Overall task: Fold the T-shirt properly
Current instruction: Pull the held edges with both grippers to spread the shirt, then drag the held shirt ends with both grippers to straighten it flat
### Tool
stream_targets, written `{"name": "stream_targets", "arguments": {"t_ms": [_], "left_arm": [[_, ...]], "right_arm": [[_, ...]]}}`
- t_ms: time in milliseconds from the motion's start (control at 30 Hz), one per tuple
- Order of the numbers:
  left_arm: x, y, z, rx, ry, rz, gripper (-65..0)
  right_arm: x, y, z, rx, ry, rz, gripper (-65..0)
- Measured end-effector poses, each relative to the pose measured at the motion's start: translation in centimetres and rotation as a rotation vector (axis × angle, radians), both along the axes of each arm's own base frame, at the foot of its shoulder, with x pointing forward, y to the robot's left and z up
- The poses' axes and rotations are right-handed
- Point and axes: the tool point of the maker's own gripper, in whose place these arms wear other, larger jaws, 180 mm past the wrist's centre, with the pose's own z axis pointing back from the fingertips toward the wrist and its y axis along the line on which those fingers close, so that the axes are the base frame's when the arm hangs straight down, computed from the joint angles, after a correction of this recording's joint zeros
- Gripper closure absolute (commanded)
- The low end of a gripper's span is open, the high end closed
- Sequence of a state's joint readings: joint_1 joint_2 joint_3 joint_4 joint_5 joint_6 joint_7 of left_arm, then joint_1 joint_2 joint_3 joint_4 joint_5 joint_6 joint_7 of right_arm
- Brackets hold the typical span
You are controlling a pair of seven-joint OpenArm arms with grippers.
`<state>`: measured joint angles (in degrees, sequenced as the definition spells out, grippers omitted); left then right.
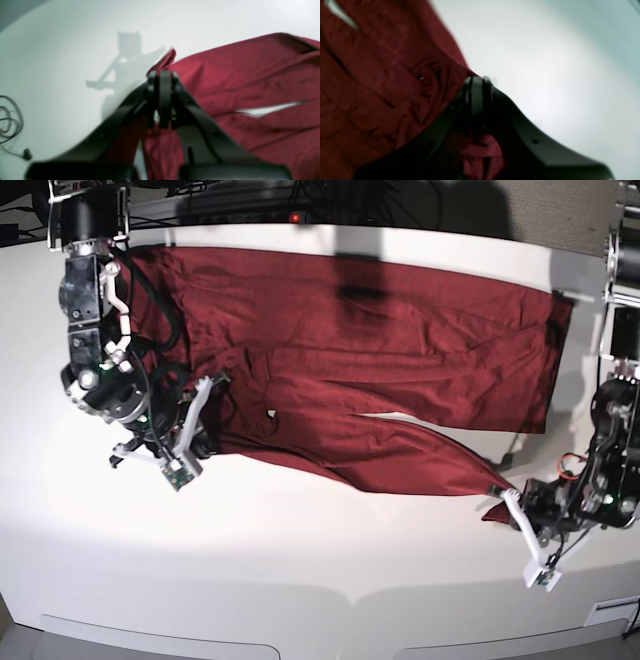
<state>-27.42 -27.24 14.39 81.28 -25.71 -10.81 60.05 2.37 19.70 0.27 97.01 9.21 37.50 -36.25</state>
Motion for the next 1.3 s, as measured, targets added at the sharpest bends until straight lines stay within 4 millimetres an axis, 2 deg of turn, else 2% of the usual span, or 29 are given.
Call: {"name": "stream_targets", "arguments": {"t_ms": [133, 267, 400, 567, 933, 1133, 1300], "left_arm": [[-2.2, 2.4, -0.5, 0.096, 0.01, -0.005, 0.0], [-3.2, 3.8, 0.2, 0.162, -0.012, -0.02, 0.0], [-4.0, 4.4, 0.4, 0.19, -0.013, -0.032, 0.0], [-4.0, 4.2, 0.4, 0.188, -0.015, -0.034, 0.0], [-4.4, 4.4, 0.0, 0.198, 0.014, -0.029, 0.0], [-7.5, 3.0, -1.9, 0.213, 0.054, -0.082, 0.0], [-8.7, 2.9, -0.5, 0.312, -0.03, -0.072, 0.0]], "right_arm": [[0.0, -1.4, 1.1, 0.024, -0.011, -0.044, 0.0], [0.2, -2.3, 2.2, 0.052, -0.033, -0.069, 0.0], [0.1, -2.5, 2.9, 0.048, -0.042, -0.075, 0.0], [0.1, -3.0, 4.1, 0.014, -0.062, -0.067, 0.0], [-1.5, -4.3, 2.6, -0.039, 0.045, -0.07, 0.0], [-3.8, -4.8, 0.5, -0.052, 0.107, -0.067, 0.0], [-5.4, -5.9, 0.3, -0.05, 0.109, -0.1, 0.0]]}}
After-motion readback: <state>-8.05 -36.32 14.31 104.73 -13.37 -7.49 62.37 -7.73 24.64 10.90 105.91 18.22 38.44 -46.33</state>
